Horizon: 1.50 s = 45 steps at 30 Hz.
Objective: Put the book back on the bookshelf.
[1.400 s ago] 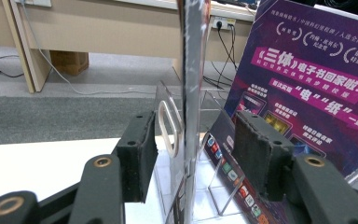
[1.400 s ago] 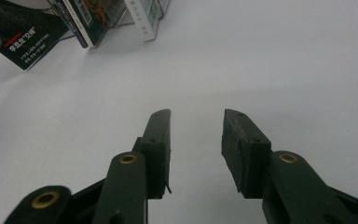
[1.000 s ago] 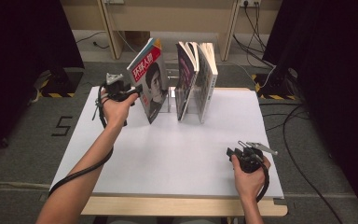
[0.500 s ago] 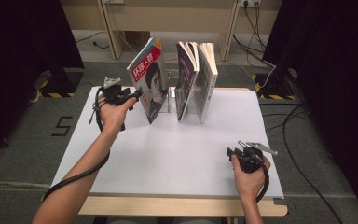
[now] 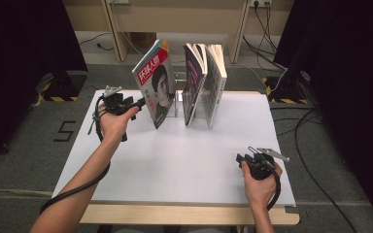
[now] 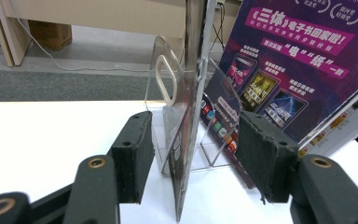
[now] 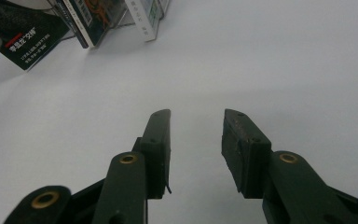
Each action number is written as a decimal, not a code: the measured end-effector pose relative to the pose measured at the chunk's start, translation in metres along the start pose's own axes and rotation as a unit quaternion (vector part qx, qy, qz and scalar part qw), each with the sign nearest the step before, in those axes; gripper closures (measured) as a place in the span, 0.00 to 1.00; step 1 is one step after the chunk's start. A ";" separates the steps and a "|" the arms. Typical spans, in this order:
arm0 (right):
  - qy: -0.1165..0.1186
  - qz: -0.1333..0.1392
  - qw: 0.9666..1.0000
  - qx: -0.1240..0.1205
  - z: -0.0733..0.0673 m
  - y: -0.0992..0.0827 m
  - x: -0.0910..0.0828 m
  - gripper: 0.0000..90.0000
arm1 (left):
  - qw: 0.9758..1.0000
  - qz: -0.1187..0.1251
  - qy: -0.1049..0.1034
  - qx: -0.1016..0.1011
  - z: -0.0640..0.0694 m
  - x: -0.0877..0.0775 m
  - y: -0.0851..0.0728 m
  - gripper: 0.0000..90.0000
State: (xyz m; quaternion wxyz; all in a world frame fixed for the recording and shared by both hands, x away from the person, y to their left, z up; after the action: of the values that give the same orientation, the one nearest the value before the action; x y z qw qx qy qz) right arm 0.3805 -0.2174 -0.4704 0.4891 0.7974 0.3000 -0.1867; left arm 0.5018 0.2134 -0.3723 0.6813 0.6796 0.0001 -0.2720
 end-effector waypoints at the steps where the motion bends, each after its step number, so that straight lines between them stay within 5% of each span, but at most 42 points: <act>1: 0.000 0.000 1.000 -0.002 0.000 0.000 0.000 0.70 | 1.000 0.000 -0.001 -0.002 0.000 -0.001 -0.001 0.50; 45: 0.002 0.002 1.000 -0.005 -0.001 0.000 0.000 0.70 | 0.999 -0.016 -0.027 -0.011 -0.011 -0.041 -0.034 0.49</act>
State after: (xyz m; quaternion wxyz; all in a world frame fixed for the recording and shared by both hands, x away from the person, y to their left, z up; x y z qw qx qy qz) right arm 0.3806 -0.2158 -0.4703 0.4924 0.7960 0.3006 -0.1830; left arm 0.4581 0.2410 -0.3889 0.6839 0.6645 -0.0047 -0.3011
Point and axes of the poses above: each handheld gripper's, and its own axes: x roughly forward along the jaws, y roughly out of its top, z roughly to its right, the point moved 2 cm from there along x, roughly forward along the jaws, and after that the axes turned 12 degrees about x, right-handed, at the moved point
